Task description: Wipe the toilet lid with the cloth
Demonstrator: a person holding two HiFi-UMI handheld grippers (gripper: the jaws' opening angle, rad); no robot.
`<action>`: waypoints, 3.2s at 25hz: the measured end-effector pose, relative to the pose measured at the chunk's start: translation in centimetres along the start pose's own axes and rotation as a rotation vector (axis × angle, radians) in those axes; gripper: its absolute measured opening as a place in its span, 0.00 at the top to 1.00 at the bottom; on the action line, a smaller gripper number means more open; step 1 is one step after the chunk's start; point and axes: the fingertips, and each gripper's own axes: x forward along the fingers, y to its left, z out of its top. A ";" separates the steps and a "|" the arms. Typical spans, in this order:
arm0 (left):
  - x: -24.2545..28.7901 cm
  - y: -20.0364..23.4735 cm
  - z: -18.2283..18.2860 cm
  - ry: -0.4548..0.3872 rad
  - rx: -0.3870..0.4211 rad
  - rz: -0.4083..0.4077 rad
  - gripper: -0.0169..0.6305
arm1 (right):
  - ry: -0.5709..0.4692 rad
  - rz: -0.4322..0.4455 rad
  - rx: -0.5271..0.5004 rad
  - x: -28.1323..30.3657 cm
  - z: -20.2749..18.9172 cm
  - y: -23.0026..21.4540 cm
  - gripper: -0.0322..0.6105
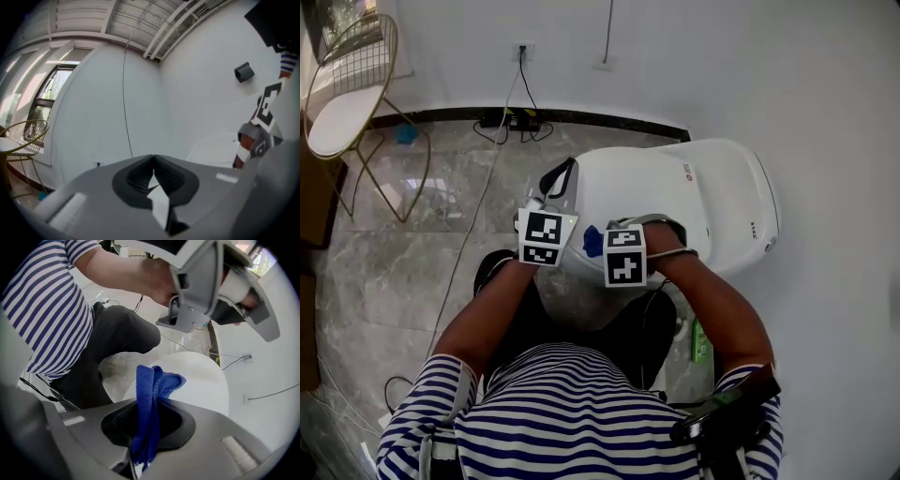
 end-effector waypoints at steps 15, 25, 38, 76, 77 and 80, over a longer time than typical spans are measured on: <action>0.2 -0.1 -0.7 0.008 -0.004 0.004 0.97 | -0.028 0.041 -0.026 -0.1 0.2 1.4 0.85; -2.2 1.6 -2.1 0.027 -0.021 0.046 0.97 | -0.010 -0.179 0.028 -2.3 -1.7 -13.7 0.85; -6.6 6.0 -4.4 0.060 -0.028 0.150 0.97 | 0.095 -0.185 -0.005 4.8 3.0 -25.0 0.85; -4.3 6.4 -2.2 0.026 -0.020 0.129 0.97 | 0.036 -0.055 -0.345 1.6 6.4 -0.6 0.85; -4.2 6.2 -2.1 0.025 -0.019 0.126 0.97 | 0.039 -0.047 -0.352 1.6 6.3 -0.1 0.85; -3.8 5.6 -1.9 0.022 -0.017 0.114 0.97 | 0.036 -0.031 -0.363 1.7 6.3 1.1 0.85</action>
